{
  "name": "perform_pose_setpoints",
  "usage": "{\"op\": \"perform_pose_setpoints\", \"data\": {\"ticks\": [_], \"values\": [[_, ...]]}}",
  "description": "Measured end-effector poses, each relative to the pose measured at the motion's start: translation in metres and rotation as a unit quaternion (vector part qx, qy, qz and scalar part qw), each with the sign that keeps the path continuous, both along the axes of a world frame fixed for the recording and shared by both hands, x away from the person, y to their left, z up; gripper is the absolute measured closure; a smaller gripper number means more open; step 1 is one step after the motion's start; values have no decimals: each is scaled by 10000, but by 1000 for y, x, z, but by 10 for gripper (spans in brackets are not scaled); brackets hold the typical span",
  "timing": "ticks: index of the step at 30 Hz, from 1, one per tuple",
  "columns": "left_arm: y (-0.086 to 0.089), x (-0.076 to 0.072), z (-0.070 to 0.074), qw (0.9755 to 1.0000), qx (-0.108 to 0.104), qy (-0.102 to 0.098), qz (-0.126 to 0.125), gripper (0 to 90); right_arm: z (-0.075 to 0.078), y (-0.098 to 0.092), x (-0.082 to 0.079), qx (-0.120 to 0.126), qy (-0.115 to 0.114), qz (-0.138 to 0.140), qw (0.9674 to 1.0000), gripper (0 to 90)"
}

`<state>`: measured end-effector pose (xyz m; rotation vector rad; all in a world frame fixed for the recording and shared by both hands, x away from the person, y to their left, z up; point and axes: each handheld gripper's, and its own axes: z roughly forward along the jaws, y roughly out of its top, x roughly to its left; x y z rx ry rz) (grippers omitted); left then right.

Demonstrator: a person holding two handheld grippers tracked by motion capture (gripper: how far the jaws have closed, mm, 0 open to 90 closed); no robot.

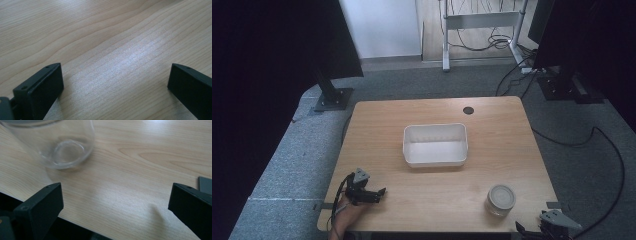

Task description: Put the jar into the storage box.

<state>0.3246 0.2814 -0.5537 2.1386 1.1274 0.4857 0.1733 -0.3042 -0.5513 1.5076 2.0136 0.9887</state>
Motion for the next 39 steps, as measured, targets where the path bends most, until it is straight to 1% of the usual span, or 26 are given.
{"op": "perform_pose_setpoints", "data": {"ticks": [8,17,22,25,31,39], "values": [[0,0,0,10000,-3,0,2,0,9,6,1,65,-168,173,9997,0],[0,0,0,10000,-3,-1,1,0,14,17,4,39,-232,391,9990,7],[0,0,0,10000,-2,-1,1,0,17,25,7,47,-315,547,9980,8],[0,0,0,10000,-3,0,1,0,18,28,8,60,-359,588,9976,8],[0,0,0,10000,1,2,2,0,20,36,14,70,-440,722,9964,7],[0,0,0,10000,1,3,2,0,21,45,25,6,-447,803,9958,7]]}}
